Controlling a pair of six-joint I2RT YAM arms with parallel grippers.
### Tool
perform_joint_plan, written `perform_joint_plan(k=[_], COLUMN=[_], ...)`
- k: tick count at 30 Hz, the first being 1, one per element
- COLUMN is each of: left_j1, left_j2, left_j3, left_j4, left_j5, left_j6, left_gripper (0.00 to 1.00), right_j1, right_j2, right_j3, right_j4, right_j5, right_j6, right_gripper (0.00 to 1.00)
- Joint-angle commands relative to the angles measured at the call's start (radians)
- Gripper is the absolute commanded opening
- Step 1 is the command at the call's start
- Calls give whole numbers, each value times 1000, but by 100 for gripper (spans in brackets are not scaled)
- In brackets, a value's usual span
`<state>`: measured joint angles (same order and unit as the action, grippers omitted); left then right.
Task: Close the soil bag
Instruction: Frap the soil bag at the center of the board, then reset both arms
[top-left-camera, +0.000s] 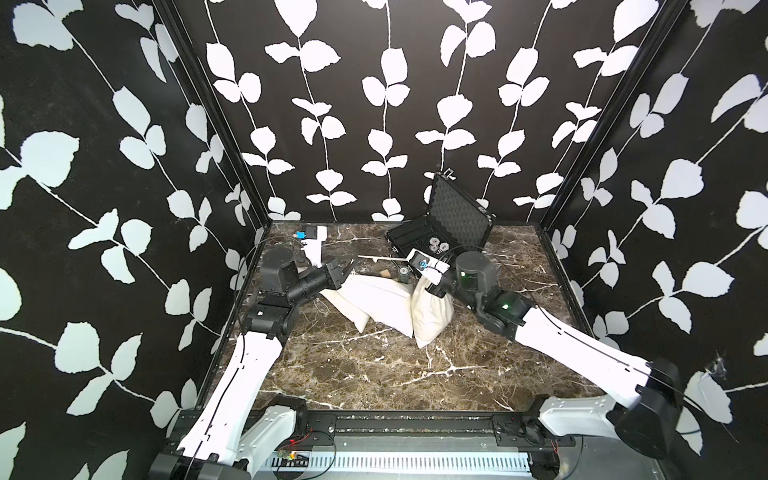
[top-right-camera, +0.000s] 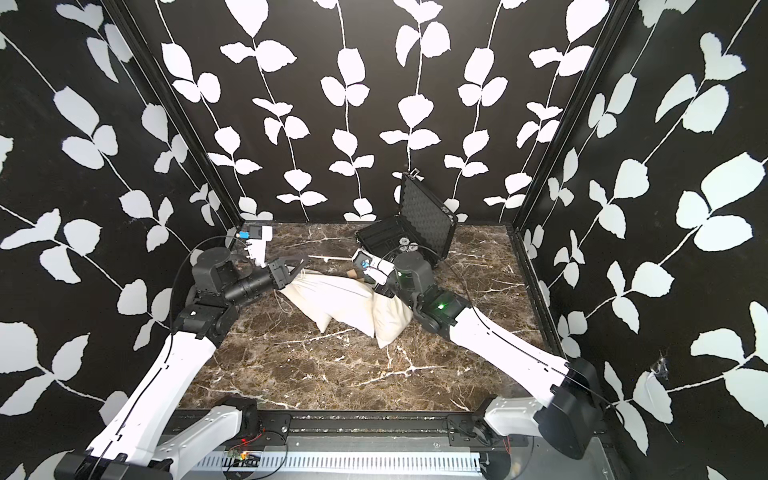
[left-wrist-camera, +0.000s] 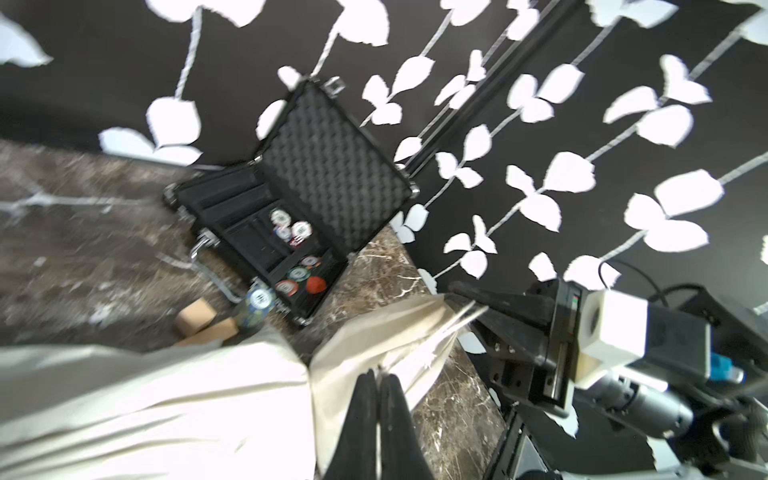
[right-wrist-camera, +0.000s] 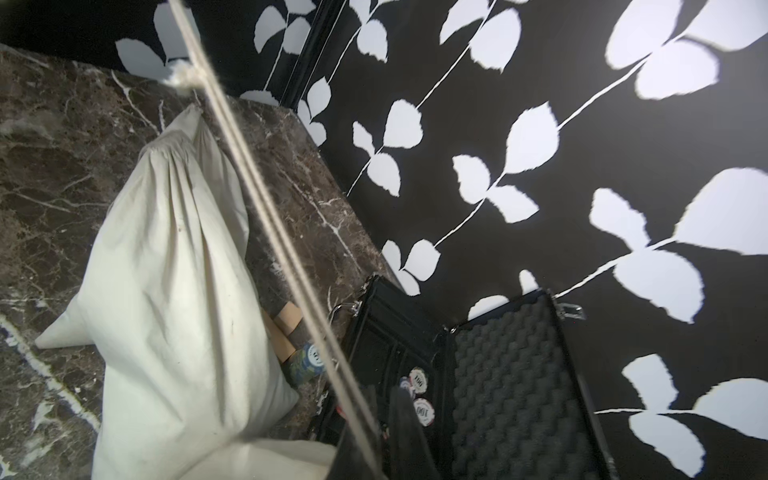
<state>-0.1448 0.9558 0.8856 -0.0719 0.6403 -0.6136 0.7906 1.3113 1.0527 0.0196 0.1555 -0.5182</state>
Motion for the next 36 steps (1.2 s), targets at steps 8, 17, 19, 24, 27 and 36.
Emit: perform_joint_plan(k=[8,17,19,24,27,36], left_j1=[183,183,193,217,210,122], left_j2=[179,374,394,380,333,289], left_j3=[-151,-204,-216,-242,-250,-412], left_j4=[182,211,198,217,260,539], left_j5=[-472,-609,-656,-714,-703,-878], left_j6=[-11,12,17,101,244,603], left_gripper=[0,0,0,49,71,99], right_j1=[-128,-180,-234,-410,-509,-688], right_j2=[-58,-232,-251,-245,-208,18], right_j3=[-109,-226,-284,-456,-556,-733], right_j4=[-81,-50,-27,112,250,798], right_j5=[72,-21,53,222,235,201], right_j6=[182,189,214,352,429,520], right_gripper=[39,70,73,83,87,92])
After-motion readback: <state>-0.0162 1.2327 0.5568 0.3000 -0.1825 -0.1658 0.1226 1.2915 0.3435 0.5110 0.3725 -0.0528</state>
